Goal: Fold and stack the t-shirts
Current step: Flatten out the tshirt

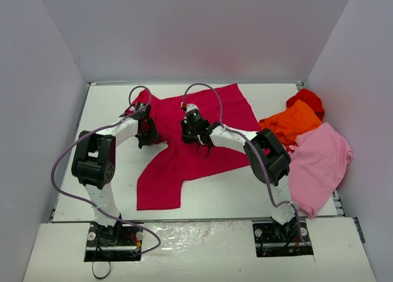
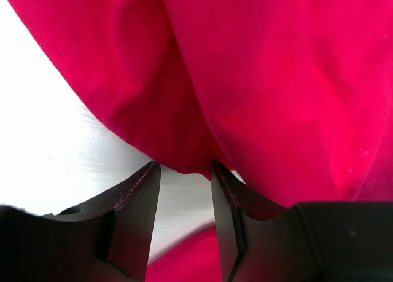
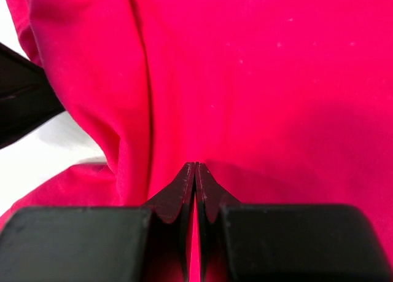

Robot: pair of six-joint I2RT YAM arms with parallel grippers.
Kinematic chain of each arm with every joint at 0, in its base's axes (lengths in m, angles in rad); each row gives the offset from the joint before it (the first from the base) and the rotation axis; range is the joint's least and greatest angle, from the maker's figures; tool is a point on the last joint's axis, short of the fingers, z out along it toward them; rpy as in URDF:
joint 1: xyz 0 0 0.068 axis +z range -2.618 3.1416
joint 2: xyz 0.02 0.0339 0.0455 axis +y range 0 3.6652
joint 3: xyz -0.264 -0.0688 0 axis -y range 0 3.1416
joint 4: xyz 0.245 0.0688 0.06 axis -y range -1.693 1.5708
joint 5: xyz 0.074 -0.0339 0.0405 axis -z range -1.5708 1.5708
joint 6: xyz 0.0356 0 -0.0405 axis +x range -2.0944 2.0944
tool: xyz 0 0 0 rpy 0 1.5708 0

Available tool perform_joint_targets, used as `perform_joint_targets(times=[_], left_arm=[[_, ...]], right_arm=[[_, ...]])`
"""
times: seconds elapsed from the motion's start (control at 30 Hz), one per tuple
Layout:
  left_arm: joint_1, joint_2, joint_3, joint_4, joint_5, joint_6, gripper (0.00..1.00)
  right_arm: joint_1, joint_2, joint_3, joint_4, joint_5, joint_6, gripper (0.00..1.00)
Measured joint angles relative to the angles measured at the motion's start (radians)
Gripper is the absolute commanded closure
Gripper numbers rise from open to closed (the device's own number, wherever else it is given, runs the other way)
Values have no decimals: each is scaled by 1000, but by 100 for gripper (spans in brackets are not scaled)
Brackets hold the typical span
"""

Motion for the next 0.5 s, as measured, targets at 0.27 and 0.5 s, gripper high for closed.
perform_joint_targets(times=[0.27,0.5], left_arm=[[0,6,0,33,-24,0,64],[0,6,0,60,-37,0,64]], right_arm=[[0,0,-9,15,-11,0,100],[0,6,-19,21,-31,1,100]])
